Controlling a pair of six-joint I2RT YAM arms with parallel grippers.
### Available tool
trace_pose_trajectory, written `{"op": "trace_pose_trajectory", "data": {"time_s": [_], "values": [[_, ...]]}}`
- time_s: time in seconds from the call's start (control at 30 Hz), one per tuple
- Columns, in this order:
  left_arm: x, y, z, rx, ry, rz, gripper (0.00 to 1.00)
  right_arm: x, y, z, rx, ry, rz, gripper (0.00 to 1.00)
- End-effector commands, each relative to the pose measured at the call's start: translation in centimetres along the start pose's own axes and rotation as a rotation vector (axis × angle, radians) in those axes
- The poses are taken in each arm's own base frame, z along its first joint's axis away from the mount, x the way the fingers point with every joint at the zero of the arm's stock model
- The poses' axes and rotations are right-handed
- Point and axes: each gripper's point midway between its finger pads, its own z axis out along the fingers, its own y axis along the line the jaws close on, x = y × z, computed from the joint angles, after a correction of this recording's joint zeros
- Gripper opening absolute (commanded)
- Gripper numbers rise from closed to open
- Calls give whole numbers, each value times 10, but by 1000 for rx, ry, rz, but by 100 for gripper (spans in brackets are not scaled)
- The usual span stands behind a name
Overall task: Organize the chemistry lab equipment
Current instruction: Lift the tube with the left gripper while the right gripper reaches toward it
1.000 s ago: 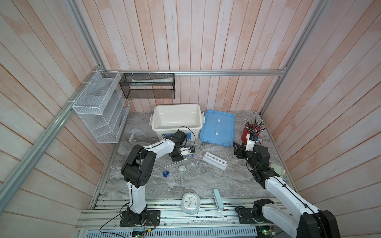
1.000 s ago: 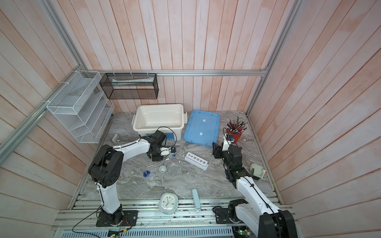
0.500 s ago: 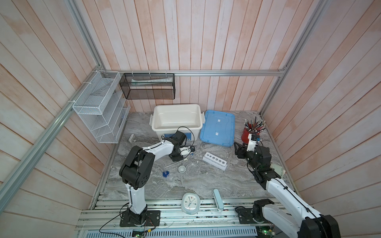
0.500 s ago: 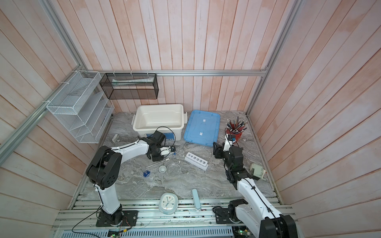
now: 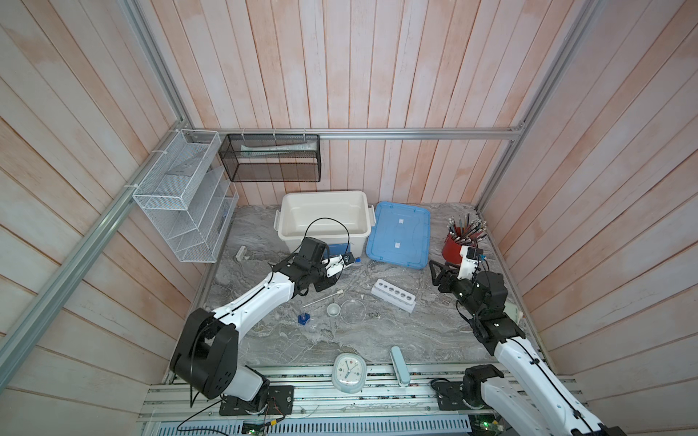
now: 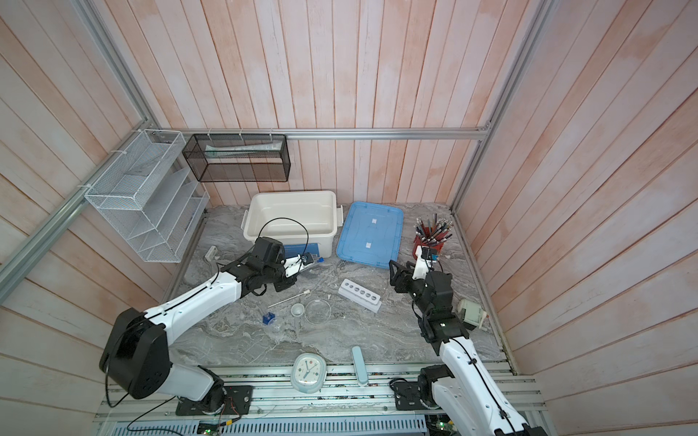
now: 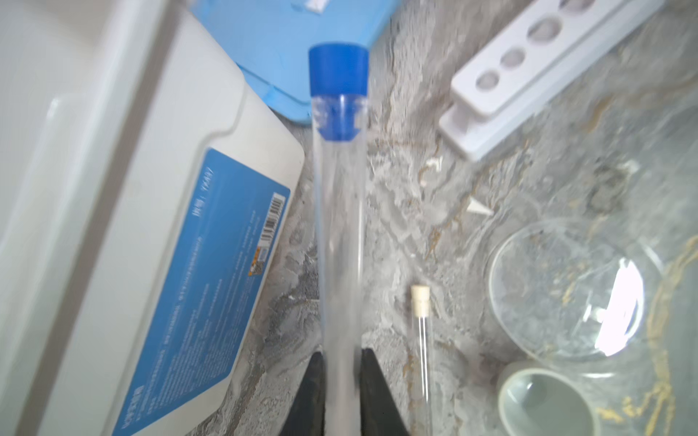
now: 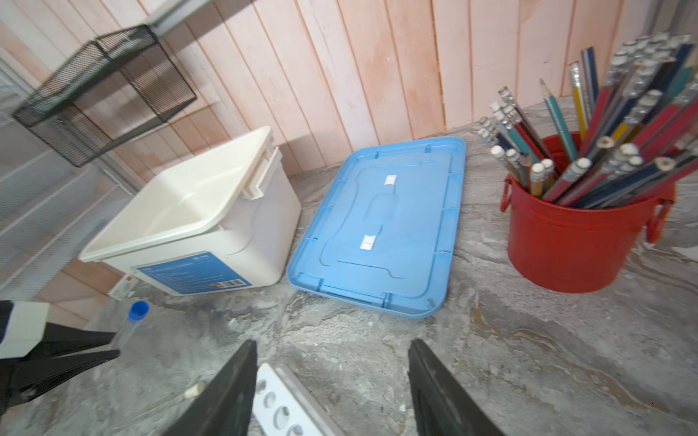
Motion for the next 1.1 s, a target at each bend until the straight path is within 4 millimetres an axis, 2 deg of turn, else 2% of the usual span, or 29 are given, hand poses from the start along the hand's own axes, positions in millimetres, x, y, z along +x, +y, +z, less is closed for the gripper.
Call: {"op": "trace_pose_trajectory", "data": {"time_s": [0.0, 0.1, 0.2, 0.3, 0.43, 0.57, 0.7, 0.83, 1.07], "values": [[-49, 0, -27, 18, -275, -122, 16, -33, 49, -19, -185, -56, -42, 68], [-72, -11, -48, 78, -457, -210, 17, -51, 78, -31, -281, -71, -89, 70], [-86, -25, -64, 162, -597, -283, 17, -57, 105, -35, -374, -43, -114, 70], [-91, -40, -75, 246, -685, -323, 17, -54, 131, -33, -449, -15, -136, 70], [-93, -50, -83, 305, -725, -338, 17, -48, 176, -33, -558, -17, -187, 70], [-96, -58, -87, 370, -723, -339, 17, -25, 210, -18, -582, 65, -274, 69], [-95, -63, -86, 404, -703, -330, 17, -9, 225, -3, -543, 113, -334, 66], [-94, -67, -86, 427, -699, -330, 17, -7, 228, 5, -536, 110, -324, 59], [-95, -67, -88, 424, -704, -323, 17, 0, 236, 15, -564, 130, -324, 54]]}}
